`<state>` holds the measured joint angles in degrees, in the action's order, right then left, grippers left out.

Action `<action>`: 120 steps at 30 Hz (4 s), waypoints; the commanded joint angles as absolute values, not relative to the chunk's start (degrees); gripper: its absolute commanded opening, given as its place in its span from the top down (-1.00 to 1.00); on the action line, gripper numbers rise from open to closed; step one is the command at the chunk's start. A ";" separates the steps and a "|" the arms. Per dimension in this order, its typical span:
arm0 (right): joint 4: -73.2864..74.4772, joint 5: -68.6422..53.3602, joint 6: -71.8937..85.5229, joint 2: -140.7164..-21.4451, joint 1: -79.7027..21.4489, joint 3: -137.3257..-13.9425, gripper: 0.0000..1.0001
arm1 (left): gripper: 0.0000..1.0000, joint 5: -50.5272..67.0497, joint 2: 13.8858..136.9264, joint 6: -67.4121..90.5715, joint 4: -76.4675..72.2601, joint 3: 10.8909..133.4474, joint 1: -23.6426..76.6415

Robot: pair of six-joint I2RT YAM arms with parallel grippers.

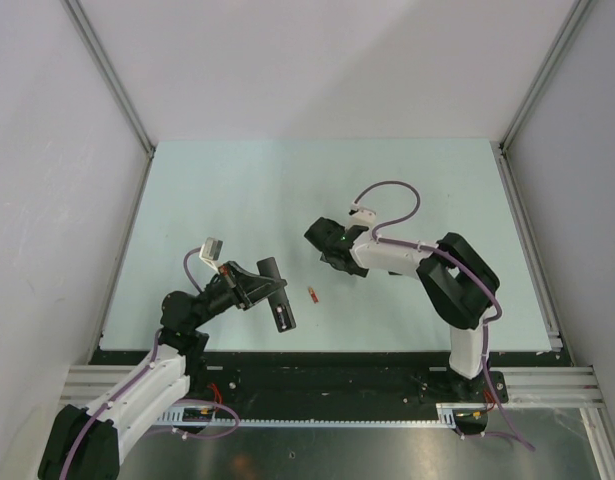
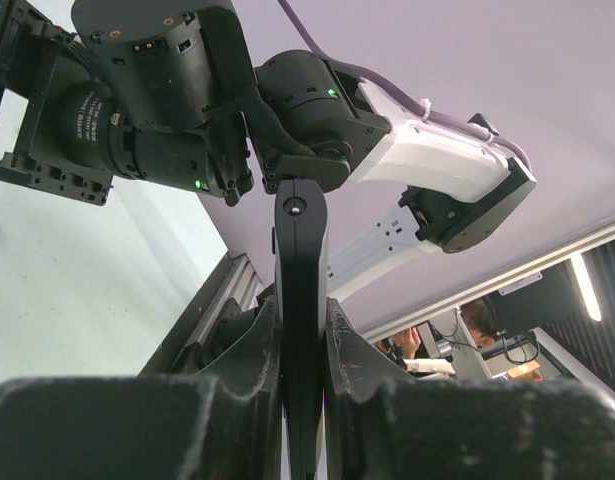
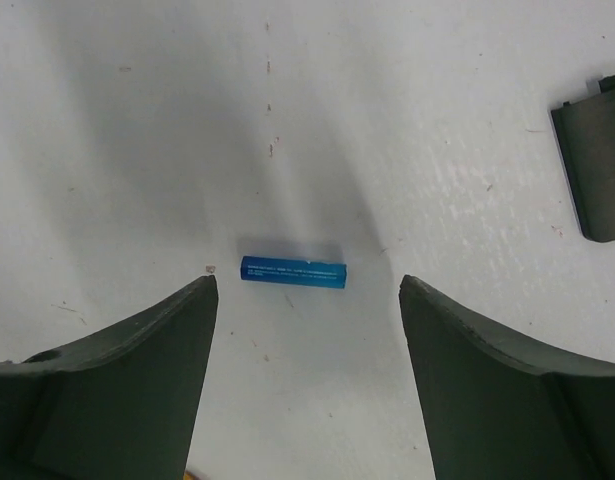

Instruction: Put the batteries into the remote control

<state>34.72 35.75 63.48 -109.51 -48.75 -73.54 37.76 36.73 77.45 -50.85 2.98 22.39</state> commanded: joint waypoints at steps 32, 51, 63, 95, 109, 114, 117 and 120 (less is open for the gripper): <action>31.56 33.05 57.67 -113.73 -48.07 -76.03 0.11 | 1.00 37.44 35.60 76.55 -52.38 -8.96 22.67; 16.62 10.22 -11.50 -101.07 -45.97 -63.21 0.63 | 1.00 38.67 33.84 76.20 -52.21 -9.49 22.68; 15.90 0.53 -13.62 -103.27 -44.21 -60.38 0.60 | 1.00 38.50 33.66 76.29 -52.21 -9.84 22.76; 27.57 37.96 60.34 -86.74 -49.13 -61.24 -0.05 | 1.00 37.09 34.98 75.94 -52.29 -9.32 22.76; 38.41 32.08 74.88 -100.98 -51.06 -68.64 0.00 | 1.00 36.39 34.45 76.29 -52.12 -10.19 22.76; 37.27 31.29 74.88 -103.27 -51.15 -70.48 0.04 | 1.00 36.39 34.28 76.11 -52.03 -10.19 22.76; 37.18 30.94 74.27 -104.59 -51.24 -71.63 0.05 | 0.99 36.47 34.10 76.11 -51.86 -10.28 22.76; 37.09 30.24 73.83 -105.91 -51.15 -72.77 0.07 | 1.00 36.56 33.93 76.11 -51.77 -10.37 22.76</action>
